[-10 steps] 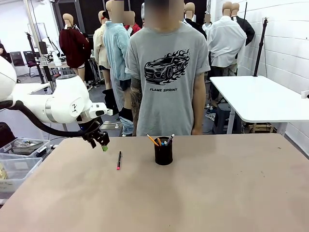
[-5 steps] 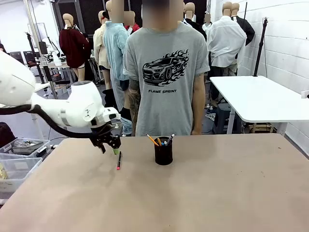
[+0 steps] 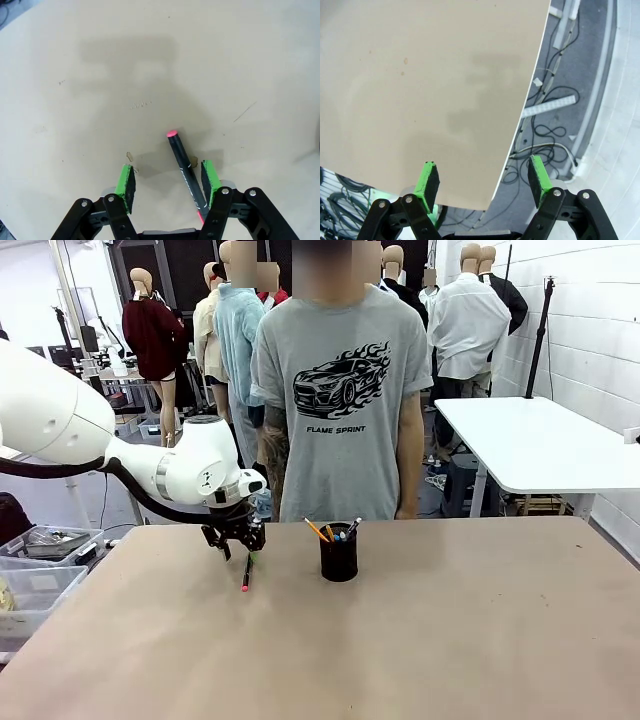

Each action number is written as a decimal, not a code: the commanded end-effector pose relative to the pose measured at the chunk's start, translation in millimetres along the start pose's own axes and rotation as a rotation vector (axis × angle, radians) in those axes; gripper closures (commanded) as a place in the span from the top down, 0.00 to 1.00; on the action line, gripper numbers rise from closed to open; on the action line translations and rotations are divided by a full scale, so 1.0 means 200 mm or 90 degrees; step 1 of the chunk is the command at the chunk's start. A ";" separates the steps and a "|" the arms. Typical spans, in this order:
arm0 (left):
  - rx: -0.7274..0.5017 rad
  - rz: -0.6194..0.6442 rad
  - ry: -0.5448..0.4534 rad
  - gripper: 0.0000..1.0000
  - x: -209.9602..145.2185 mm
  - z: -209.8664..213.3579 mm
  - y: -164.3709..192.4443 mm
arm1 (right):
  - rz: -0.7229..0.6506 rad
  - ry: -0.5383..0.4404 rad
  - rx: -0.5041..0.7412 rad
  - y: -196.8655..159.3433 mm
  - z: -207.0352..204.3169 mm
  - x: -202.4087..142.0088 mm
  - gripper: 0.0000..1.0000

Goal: Place the pens into the pen holder.
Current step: Pick up a writing instrument from the table and place it into the Pen holder.

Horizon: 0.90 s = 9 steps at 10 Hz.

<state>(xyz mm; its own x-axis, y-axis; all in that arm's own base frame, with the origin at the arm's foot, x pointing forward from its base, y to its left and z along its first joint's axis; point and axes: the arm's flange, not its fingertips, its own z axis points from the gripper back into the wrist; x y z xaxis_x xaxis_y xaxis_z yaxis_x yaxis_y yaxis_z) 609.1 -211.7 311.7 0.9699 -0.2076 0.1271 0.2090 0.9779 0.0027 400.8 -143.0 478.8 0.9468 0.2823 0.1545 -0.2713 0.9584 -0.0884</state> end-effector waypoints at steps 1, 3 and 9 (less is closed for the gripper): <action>0.026 0.011 0.019 0.70 0.02 0.01 -0.03 | 0.003 0.005 -0.021 0.00 -0.01 0.00 0.89; 0.019 0.005 0.033 0.70 0.01 0.00 -0.02 | 0.003 0.005 -0.021 0.00 -0.01 0.00 0.89; 0.039 -0.022 0.066 0.00 0.00 -0.01 -0.04 | 0.003 0.005 -0.021 0.00 -0.01 0.00 0.89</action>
<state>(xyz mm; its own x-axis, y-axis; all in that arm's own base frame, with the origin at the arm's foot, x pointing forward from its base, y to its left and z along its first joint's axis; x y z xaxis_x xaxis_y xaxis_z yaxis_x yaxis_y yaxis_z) 601.9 -217.6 309.8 0.9730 -0.2292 0.0287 0.2281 0.9729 0.0367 400.8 -143.0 478.8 0.9468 0.2823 0.1545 -0.2714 0.9584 -0.0884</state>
